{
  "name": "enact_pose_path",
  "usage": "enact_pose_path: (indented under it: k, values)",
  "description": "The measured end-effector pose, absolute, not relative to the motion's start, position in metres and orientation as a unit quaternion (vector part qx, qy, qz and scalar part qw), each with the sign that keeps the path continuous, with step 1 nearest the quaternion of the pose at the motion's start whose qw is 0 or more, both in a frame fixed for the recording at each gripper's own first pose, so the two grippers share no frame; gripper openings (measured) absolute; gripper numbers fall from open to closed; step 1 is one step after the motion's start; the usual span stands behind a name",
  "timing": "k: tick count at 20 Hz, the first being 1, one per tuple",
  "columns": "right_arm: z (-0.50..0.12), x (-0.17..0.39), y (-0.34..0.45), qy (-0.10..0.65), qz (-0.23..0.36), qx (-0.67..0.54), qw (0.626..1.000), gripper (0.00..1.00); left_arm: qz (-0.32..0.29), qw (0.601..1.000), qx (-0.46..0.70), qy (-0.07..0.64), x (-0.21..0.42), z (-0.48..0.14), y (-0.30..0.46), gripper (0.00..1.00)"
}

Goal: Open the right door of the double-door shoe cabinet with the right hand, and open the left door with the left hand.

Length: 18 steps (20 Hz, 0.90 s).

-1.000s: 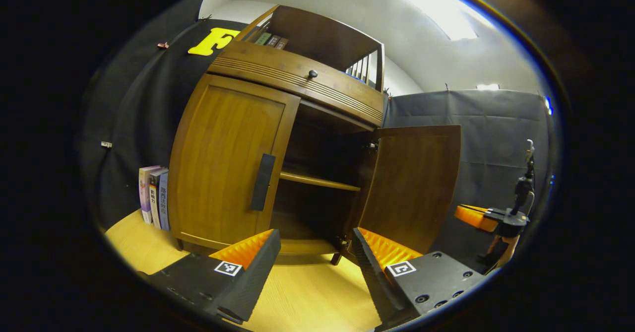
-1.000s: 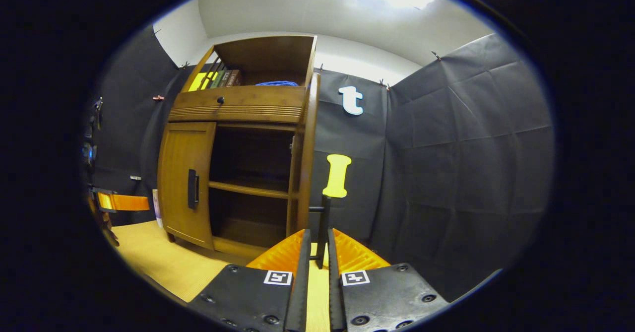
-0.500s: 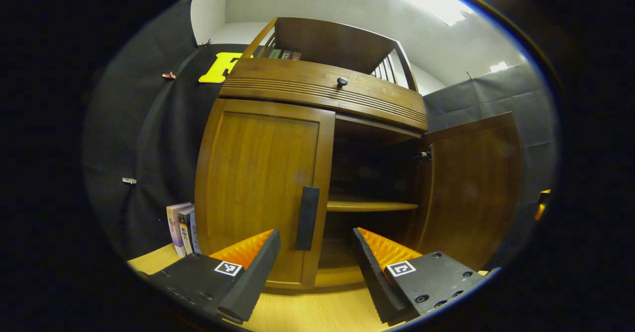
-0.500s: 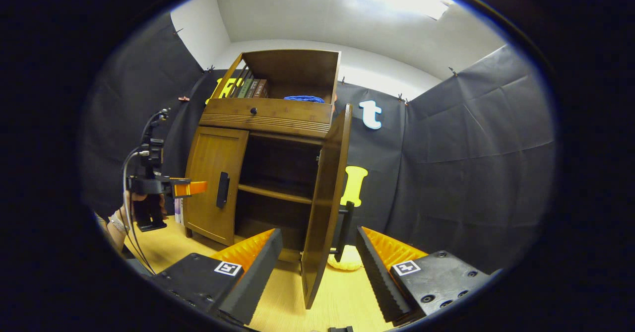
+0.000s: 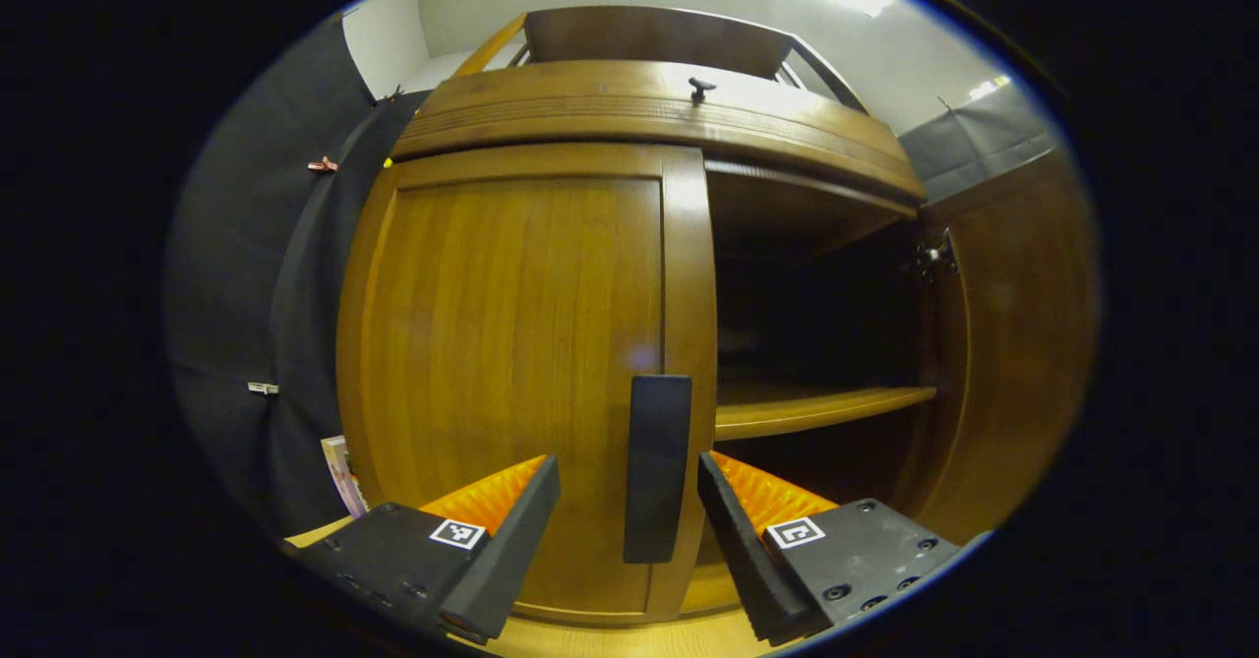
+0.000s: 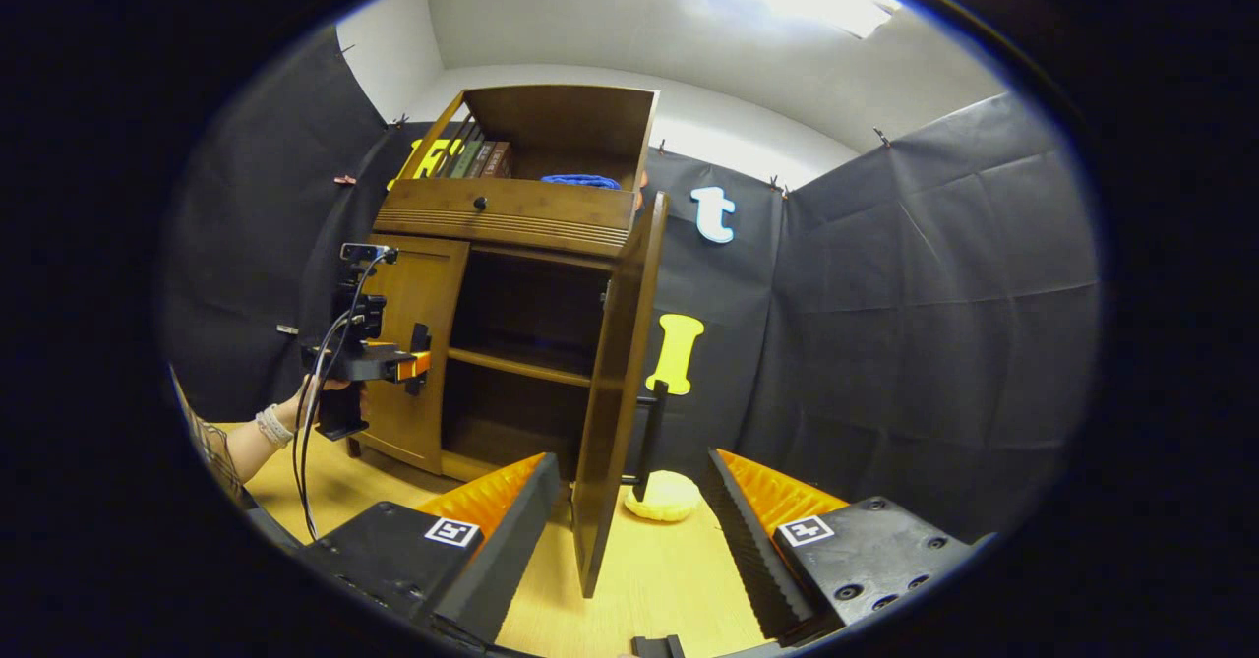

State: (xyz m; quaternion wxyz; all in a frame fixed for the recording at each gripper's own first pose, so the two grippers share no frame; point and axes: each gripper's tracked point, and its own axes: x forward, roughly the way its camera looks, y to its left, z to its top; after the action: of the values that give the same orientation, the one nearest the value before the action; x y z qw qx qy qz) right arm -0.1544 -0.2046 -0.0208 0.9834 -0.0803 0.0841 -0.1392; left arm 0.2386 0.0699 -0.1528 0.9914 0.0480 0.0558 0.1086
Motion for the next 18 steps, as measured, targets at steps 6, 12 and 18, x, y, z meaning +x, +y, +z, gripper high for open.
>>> enact_pose_path:
  k: [6,12,18]
  values:
    - [-0.029,-0.152,-0.219,0.099,-0.164,-0.058,0.980,0.95,0.086,0.995,0.046,0.032,0.252,-0.149,0.060,0.63]
    - [-0.031,-0.167,-0.227,0.114,-0.194,-0.069,0.972,0.95,0.080,0.995,0.052,0.033,0.253,-0.150,0.059,0.34]
    - [-0.020,-0.179,-0.223,0.104,-0.200,-0.074,0.971,0.94,0.078,0.996,0.034,0.039,0.248,-0.149,0.059,0.31]
